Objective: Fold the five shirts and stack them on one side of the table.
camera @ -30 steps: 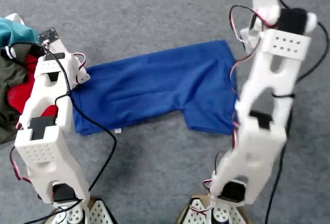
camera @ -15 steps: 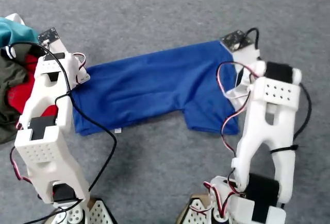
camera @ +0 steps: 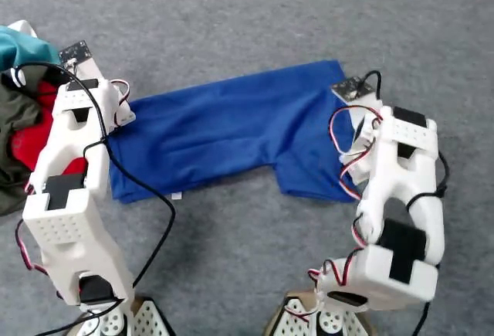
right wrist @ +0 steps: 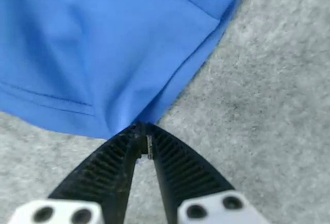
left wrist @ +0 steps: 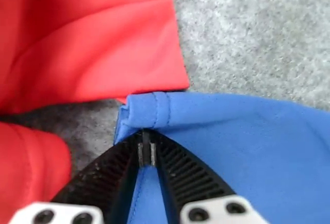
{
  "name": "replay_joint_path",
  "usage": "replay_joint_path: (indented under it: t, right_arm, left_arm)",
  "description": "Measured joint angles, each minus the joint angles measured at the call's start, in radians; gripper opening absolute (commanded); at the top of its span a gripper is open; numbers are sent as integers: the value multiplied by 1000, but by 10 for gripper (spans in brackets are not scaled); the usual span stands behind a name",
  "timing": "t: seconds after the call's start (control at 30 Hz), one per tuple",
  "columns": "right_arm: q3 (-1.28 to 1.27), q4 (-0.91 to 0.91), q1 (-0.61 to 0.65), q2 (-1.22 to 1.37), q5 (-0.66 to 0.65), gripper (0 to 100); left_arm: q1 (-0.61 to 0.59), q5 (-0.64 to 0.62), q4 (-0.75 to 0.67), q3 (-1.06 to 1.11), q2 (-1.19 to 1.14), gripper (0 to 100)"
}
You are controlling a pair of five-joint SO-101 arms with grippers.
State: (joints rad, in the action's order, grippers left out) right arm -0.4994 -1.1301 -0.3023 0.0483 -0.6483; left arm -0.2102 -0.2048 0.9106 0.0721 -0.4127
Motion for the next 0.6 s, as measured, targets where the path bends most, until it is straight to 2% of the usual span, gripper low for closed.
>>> replay_joint_path:
  t: [0.2, 0.37, 0.6]
  right_arm:
    - [11, 35, -84, 34, -69, 3]
    - [104, -95, -92, -20, -75, 3]
    - [106, -153, 52, -129, -72, 3]
  left_arm:
    - [0, 0, 0, 0, 0, 19]
    - [0, 0, 0, 0, 0, 20]
    - [5, 44, 0, 0, 0, 19]
